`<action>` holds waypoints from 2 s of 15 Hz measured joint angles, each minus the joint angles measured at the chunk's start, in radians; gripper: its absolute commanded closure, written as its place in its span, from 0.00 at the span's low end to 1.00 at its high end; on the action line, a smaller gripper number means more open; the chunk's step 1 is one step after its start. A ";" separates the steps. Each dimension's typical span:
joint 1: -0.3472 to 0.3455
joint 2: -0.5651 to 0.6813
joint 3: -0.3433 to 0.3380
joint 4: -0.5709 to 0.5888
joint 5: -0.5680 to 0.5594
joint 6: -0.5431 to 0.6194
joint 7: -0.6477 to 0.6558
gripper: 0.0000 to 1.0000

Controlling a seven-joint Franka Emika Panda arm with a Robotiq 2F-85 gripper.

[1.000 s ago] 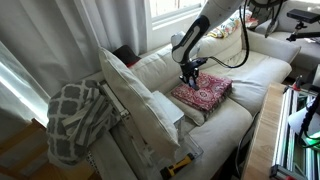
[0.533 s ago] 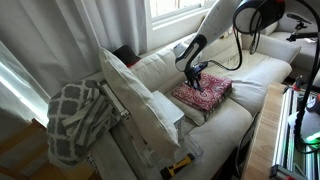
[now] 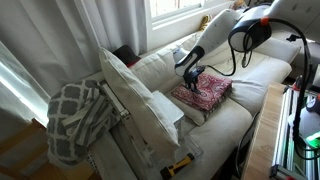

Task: Flip the pillow on the chair anticlockwise one, pick up the remote controller on the chair seat and move it onto the red material on the sofa seat

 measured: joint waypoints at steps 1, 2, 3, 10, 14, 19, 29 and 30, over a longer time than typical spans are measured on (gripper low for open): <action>-0.006 0.017 0.002 0.025 0.000 -0.004 0.000 0.32; -0.012 0.033 0.004 0.049 0.002 -0.010 0.000 0.25; -0.018 0.046 0.008 0.071 0.004 -0.017 0.000 0.19; -0.032 -0.051 0.028 0.023 0.017 0.034 0.000 0.00; -0.034 -0.223 0.065 -0.146 0.030 0.041 -0.029 0.00; -0.050 -0.418 0.099 -0.364 0.069 0.053 -0.109 0.00; -0.068 -0.845 0.115 -0.836 0.113 0.141 -0.240 0.00; -0.069 -0.887 0.115 -0.879 0.117 0.147 -0.242 0.00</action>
